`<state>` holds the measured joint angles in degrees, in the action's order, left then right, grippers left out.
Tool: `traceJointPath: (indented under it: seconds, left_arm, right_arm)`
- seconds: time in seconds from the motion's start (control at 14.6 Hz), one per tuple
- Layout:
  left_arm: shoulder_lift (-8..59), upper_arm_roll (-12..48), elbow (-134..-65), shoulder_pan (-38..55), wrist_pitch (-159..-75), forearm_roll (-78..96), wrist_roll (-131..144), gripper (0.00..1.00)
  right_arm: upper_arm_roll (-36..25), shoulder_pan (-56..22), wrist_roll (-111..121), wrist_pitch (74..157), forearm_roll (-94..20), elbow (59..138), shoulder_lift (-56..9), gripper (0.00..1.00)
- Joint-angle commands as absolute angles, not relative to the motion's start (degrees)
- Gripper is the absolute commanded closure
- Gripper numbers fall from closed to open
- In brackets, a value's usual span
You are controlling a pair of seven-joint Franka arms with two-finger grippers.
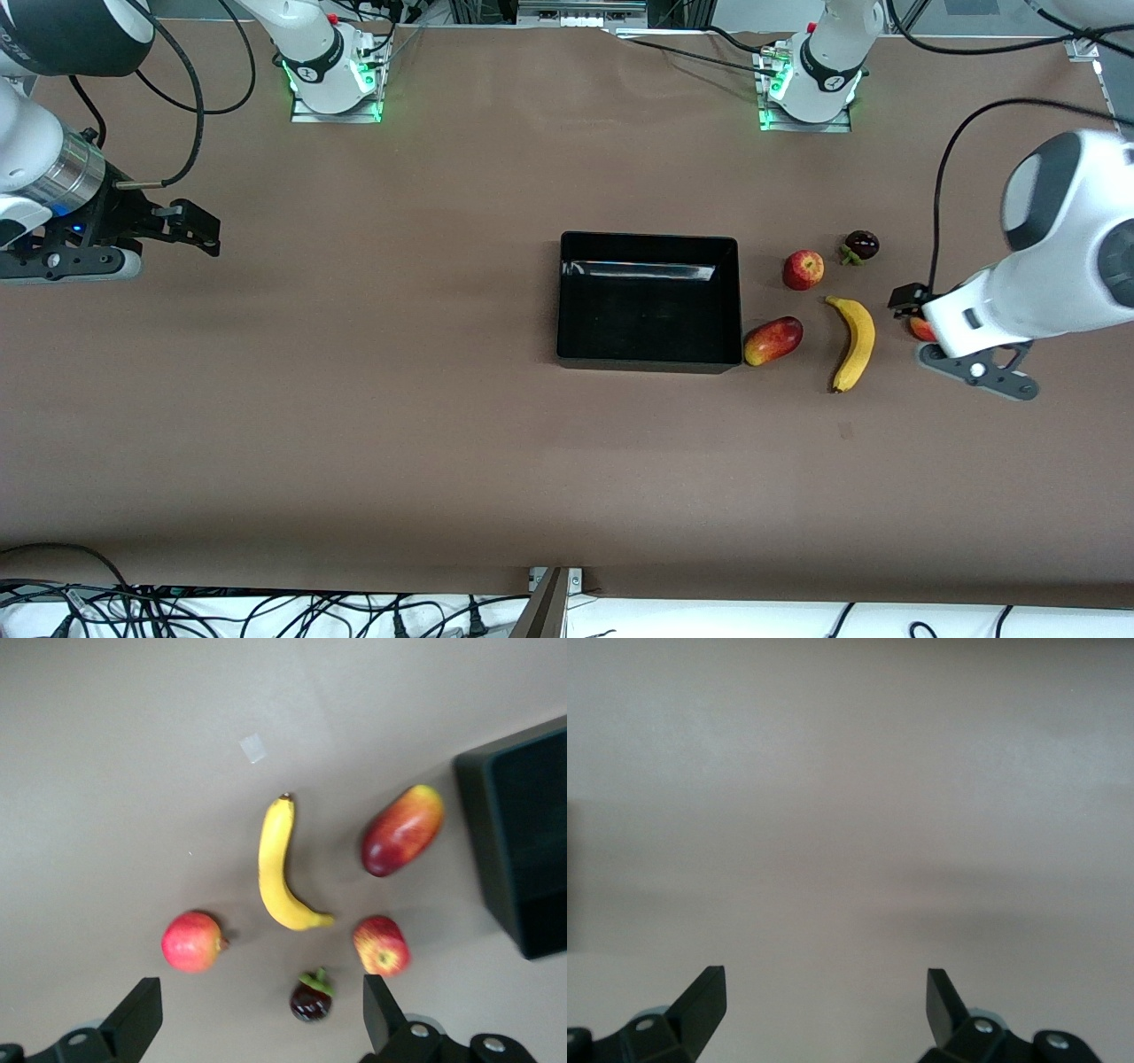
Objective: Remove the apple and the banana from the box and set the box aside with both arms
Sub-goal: 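Retract the left gripper while the right gripper reaches the box rim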
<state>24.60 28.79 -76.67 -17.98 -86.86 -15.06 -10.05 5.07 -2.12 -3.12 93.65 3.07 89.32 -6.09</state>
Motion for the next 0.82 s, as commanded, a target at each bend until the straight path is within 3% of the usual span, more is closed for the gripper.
traceJointPath:
  seconds: [0.0, 0.07, 0.27, 0.34, 0.55, 0.75]
  left_arm:
    - [22.00, 28.49, -69.52, -16.98, -78.32, -11.17, -8.89, 0.00]
    - [18.84, 25.95, -71.61, -14.70, -78.48, -10.90, -5.05, 0.00]
    - [9.43, 5.07, -80.47, -0.31, -82.85, -1.88, 7.54, 0.00]
    - [7.32, 1.79, -83.99, 2.00, -87.32, -1.24, 7.30, 0.00]
    - [1.60, -1.05, -92.35, 4.74, -93.59, -1.23, 3.80, 0.00]
    - [1.40, -1.14, -92.64, 4.22, -93.43, -1.41, -1.30, 0.00]
  right_arm:
    - [6.24, -1.85, -3.16, 92.81, 3.25, 88.77, -5.63, 0.00]
    - [6.33, -1.76, -3.34, 92.99, 3.08, 88.68, -5.45, 0.00]
    - [8.26, -5.26, -4.30, 92.56, 0.88, 89.47, -5.98, 0.00]
    - [8.61, -6.49, -8.05, 91.68, 0.97, 90.08, -5.54, 0.00]
    - [9.23, -11.59, -15.19, 93.24, 0.54, 90.26, -8.42, 0.00]
    - [9.84, -17.11, -16.17, 96.14, -1.66, 90.09, -13.60, 0.00]
